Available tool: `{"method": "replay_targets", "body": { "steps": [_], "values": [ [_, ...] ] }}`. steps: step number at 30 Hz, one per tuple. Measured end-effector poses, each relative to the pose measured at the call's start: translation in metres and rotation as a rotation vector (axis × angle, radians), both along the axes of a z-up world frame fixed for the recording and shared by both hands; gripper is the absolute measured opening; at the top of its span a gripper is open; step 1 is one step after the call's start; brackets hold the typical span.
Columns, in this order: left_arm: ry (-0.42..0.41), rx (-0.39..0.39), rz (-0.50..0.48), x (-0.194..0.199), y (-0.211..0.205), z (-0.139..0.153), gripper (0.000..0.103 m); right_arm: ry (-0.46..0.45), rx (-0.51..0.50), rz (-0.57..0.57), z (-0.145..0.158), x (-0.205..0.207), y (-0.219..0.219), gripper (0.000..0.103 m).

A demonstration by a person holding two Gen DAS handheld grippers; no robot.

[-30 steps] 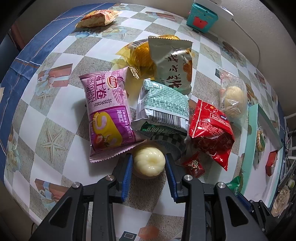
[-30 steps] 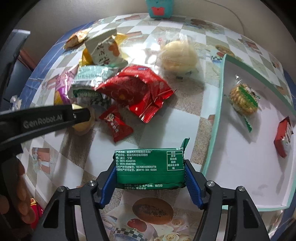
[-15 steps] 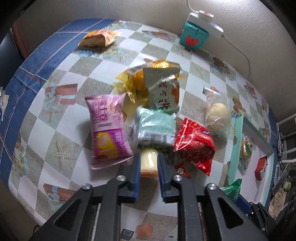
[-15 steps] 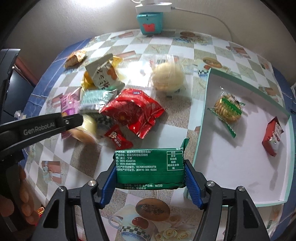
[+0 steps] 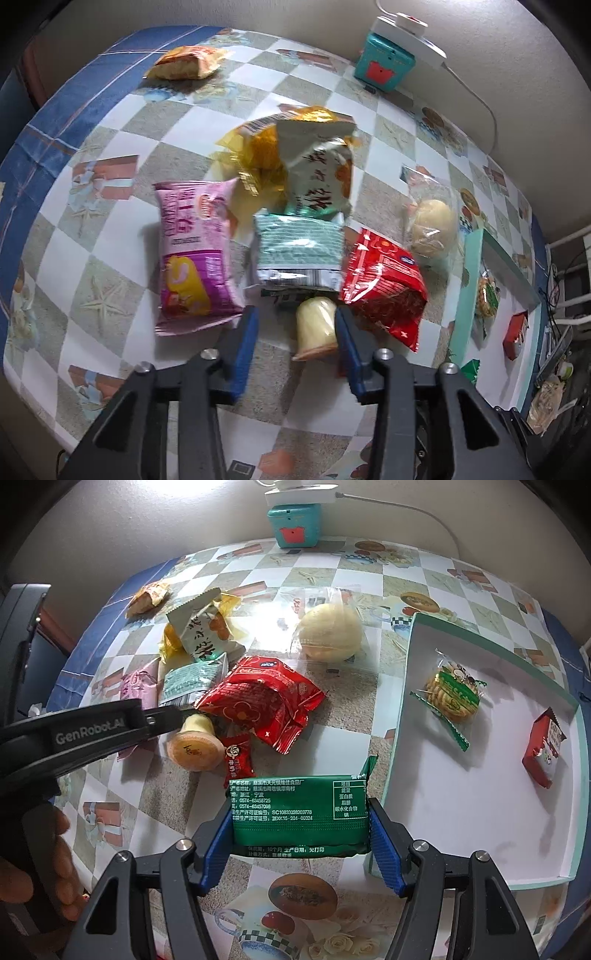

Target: Organize snacks

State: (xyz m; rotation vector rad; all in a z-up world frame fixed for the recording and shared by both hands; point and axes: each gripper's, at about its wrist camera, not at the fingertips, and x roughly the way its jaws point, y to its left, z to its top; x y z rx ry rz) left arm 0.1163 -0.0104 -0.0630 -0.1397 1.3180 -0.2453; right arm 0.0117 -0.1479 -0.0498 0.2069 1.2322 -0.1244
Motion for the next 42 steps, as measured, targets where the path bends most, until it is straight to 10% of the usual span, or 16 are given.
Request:
{"method": "replay_targets", "body": {
  "steps": [42],
  "values": [
    [0.129, 0.008, -0.114, -0.009, -0.031, -0.027, 0.045, 0.016, 0.022, -0.031, -0.005, -0.001, -0.013, 0.070]
  ]
}}
